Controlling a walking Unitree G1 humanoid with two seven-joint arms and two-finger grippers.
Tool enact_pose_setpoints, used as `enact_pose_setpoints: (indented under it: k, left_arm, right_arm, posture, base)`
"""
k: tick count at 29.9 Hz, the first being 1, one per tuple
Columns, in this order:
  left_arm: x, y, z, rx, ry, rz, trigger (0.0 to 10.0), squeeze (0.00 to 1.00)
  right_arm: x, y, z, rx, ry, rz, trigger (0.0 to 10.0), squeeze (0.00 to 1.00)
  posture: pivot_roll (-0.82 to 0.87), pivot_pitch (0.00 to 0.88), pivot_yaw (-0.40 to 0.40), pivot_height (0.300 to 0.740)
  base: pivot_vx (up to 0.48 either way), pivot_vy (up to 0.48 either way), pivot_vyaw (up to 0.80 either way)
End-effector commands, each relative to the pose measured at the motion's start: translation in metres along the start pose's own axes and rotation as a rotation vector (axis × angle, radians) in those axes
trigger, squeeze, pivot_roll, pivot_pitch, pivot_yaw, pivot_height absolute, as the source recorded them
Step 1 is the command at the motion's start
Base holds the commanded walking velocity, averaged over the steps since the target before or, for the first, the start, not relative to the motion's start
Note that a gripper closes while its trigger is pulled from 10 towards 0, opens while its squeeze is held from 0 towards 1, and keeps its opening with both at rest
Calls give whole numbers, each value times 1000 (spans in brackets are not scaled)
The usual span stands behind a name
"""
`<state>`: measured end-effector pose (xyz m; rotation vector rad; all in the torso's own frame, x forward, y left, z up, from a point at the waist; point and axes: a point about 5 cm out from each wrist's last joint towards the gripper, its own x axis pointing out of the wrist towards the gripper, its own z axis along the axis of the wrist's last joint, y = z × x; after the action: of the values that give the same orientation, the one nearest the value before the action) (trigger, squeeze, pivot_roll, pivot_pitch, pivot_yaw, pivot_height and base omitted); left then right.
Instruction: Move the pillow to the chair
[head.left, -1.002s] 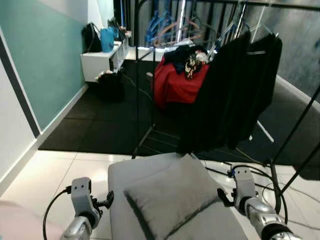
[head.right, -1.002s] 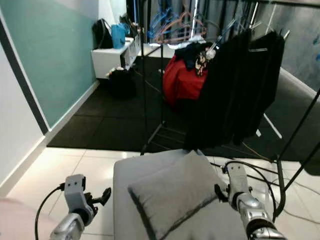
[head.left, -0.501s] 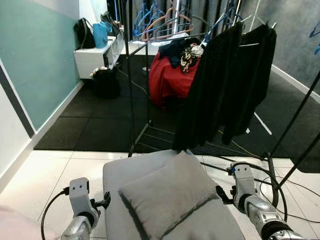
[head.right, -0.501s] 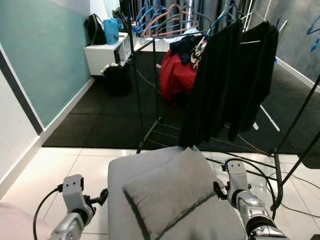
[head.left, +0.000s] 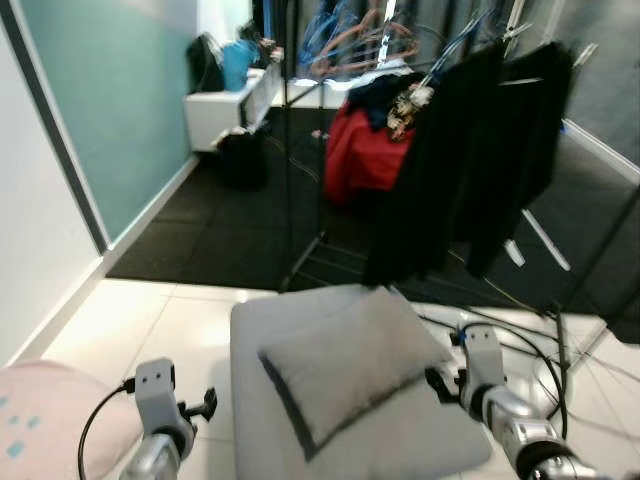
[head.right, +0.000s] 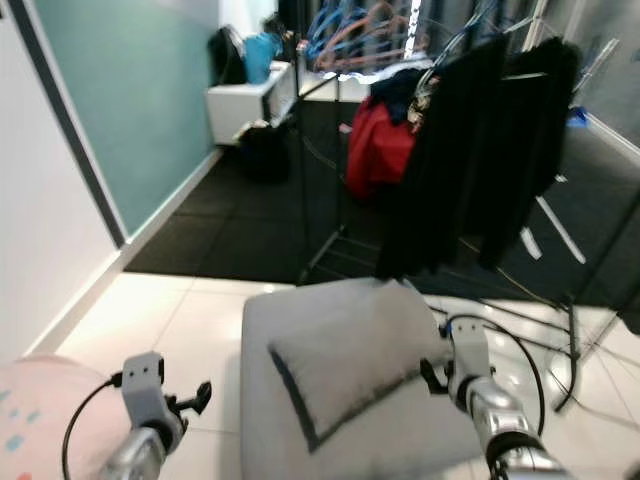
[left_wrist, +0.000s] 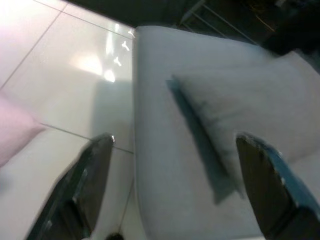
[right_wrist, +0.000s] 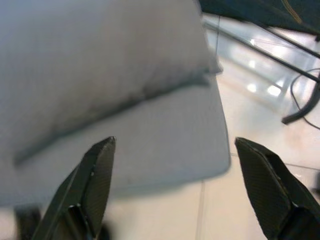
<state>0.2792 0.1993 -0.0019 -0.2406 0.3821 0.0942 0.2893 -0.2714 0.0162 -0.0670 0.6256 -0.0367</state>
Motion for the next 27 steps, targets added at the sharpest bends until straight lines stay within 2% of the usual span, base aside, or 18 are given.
enact_pose_setpoints:
  k: [1, 8, 14, 20, 27]
  left_arm:
    - [-10, 14, -20, 5, 79, 48, 10000, 0]
    - [-10, 12, -22, 15, 91, 33, 10000, 0]
    - [-10, 9, -23, 40, 98, 34, 10000, 0]
    - [-8, 8, -20, 16, 87, 46, 10000, 0]
    - [-6, 9, -16, 26, 77, 31, 10000, 0]
  right_arm:
    - [4, 14, 7, 1, -24, 41, 10000, 0]
    - [5, 15, 7, -3, -24, 46, 10000, 0]
    - [5, 17, 8, -7, -27, 53, 10000, 0]
    - [5, 19, 9, 6, -32, 72, 10000, 0]
    - [7, 25, 13, 3, -33, 89, 10000, 0]
  posture:
    - [-232, 0, -30, 740]
    - [-227, 0, -30, 740]
    - [-227, 0, -28, 740]
    - [-228, 0, -28, 740]
    - [-225, 0, -10, 740]
  base:
    - [0, 0, 0]
    - [0, 0, 0]
    - [0, -401, 0]
    - [0, 0, 0]
    - [0, 0, 0]
